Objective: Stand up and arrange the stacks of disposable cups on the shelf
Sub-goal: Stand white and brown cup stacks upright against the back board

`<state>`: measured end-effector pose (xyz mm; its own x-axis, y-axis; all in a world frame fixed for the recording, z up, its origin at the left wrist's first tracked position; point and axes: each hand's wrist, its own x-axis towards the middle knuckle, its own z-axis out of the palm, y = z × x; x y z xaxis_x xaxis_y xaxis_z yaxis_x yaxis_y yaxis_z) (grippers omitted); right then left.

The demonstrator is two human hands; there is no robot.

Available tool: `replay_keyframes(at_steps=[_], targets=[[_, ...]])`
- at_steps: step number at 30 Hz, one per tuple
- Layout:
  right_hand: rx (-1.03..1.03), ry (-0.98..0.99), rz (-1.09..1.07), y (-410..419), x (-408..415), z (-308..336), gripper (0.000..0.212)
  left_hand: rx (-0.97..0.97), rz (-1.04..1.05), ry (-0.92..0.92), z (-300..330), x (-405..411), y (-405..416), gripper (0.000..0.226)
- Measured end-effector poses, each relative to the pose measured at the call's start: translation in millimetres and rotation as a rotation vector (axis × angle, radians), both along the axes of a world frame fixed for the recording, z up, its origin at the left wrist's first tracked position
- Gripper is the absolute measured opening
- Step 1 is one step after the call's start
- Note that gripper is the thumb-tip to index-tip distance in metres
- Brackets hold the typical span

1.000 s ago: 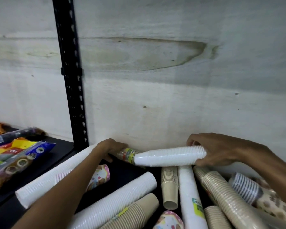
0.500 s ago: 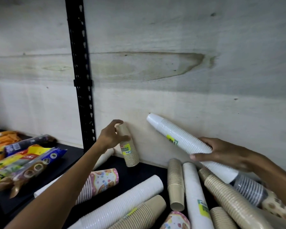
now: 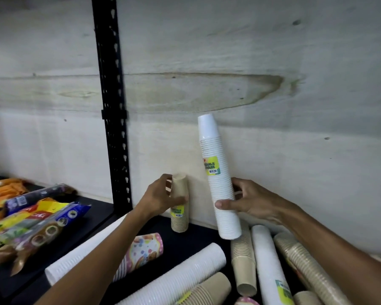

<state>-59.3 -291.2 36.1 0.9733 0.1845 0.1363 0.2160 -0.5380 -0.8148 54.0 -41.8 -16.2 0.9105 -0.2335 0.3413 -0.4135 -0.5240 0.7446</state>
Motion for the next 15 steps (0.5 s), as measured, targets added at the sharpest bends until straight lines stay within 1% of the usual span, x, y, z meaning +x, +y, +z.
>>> replay_keyframes(at_steps=[4, 6, 8, 11, 13, 15], targets=[[-0.008, 0.010, -0.015, 16, 21, -14, 0.058, 0.063, -0.040, 0.057, -11, 0, 2, 0.072], [-0.008, 0.003, -0.024, 20, 31, -23, 0.061, 0.130, -0.056, 0.085, -17, 2, 4, 0.067], [-0.017, 0.002, -0.042, 22, 38, -30, 0.058, 0.195, -0.057, 0.106, -24, 5, 5, 0.060], [-0.045, -0.001, -0.065, 29, 43, -37, 0.050, 0.200, -0.049, 0.104, -30, 8, 6, 0.055], [-0.060, -0.012, -0.066, 35, 44, -40, 0.051, 0.212, -0.038, 0.092, -30, 11, 6, 0.054], [-0.082, -0.022, -0.074, 40, 46, -44, 0.057, 0.236, -0.019, 0.091, -28, 13, 8, 0.056]])
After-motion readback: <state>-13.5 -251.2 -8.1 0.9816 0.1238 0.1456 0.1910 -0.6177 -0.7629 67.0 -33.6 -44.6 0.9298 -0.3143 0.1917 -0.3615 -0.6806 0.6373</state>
